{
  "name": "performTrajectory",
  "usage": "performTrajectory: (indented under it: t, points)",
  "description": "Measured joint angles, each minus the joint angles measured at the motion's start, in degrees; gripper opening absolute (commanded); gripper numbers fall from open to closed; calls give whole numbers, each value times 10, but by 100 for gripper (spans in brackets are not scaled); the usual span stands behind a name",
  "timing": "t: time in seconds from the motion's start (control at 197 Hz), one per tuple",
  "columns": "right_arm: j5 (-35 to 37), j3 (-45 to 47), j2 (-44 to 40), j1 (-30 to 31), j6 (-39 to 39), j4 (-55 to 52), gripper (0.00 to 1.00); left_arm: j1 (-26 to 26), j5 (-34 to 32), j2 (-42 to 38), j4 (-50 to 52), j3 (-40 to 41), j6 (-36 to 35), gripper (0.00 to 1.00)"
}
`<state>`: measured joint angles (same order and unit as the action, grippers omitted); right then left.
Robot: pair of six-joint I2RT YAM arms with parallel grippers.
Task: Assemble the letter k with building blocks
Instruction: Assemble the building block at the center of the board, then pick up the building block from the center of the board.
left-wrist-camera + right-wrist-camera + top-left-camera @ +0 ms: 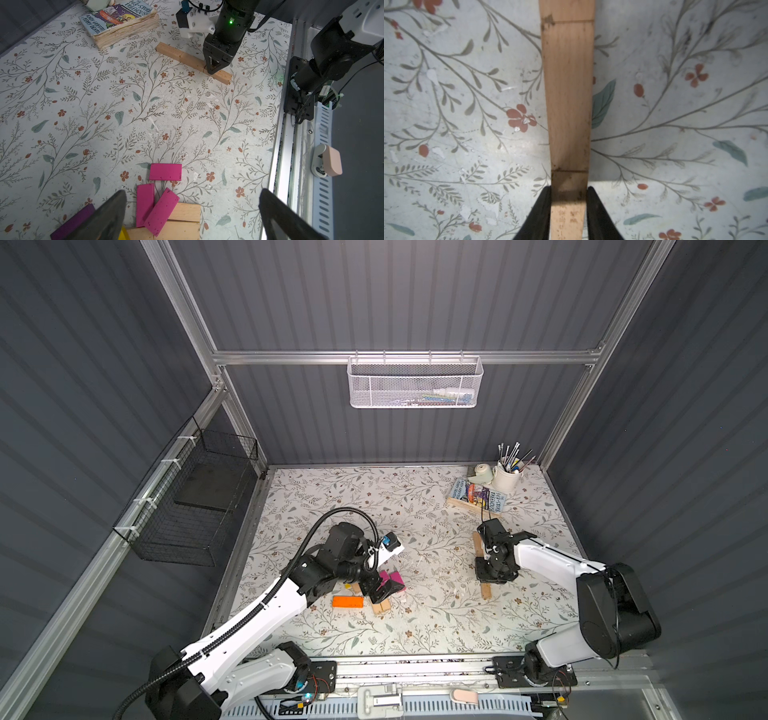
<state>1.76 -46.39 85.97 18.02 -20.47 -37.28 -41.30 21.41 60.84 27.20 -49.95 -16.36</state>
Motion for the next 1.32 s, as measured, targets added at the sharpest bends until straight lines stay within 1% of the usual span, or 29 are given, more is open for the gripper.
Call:
performTrajectory:
  t: [0.233, 0.325, 0.375, 0.457, 0.492, 0.502, 0.533, 0.568, 0.675, 0.725, 0.822, 0.918, 1.03, 1.182, 1.319]
  points:
    - [0, 0, 0, 0, 1, 0, 38, 0, -1, 2, 1, 0, 0, 100]
    - [0, -1, -1, 0, 1, -3, 43, 0, -8, 2, 1, 0, 0, 100]
    - [0, -2, -8, 0, -2, -6, 45, 0, -23, 2, 0, 0, 9, 100]
    - [2, -5, -40, 0, -5, -21, 48, -1, -74, 2, -7, 0, 52, 100]
    - [2, -9, -60, 0, -10, -28, 51, -2, -110, 4, -6, -2, 82, 99]
    - [2, -12, -70, 0, -14, -32, 52, -2, -130, 7, -3, -5, 99, 98]
    - [3, -16, -89, 0, -16, -35, 54, -3, -151, 11, 3, -10, 116, 96]
    - [2, -24, -119, 1, -26, -38, 57, -2, -198, 27, 22, -27, 157, 92]
    - [-3, -47, -210, 11, -52, -30, 65, 5, -295, 82, 66, -75, 239, 76]
    - [-7, -52, -248, 23, -72, -20, 70, 11, -332, 99, 81, -83, 278, 71]
    - [-29, -54, -306, 63, -103, 17, 75, 32, -372, 114, 113, -84, 338, 62]
    - [-48, -62, -317, 103, -122, 42, 81, 68, -393, 124, 139, -80, 388, 57]
    - [-63, -83, -289, 149, -134, 59, 86, 103, -403, 123, 149, -53, 436, 54]
    - [-81, -93, -254, 184, -134, 69, 89, 135, -391, 132, 152, -9, 463, 50]
    - [-88, -93, -241, 191, -131, 69, 89, 148, -370, 157, 143, 9, 473, 48]
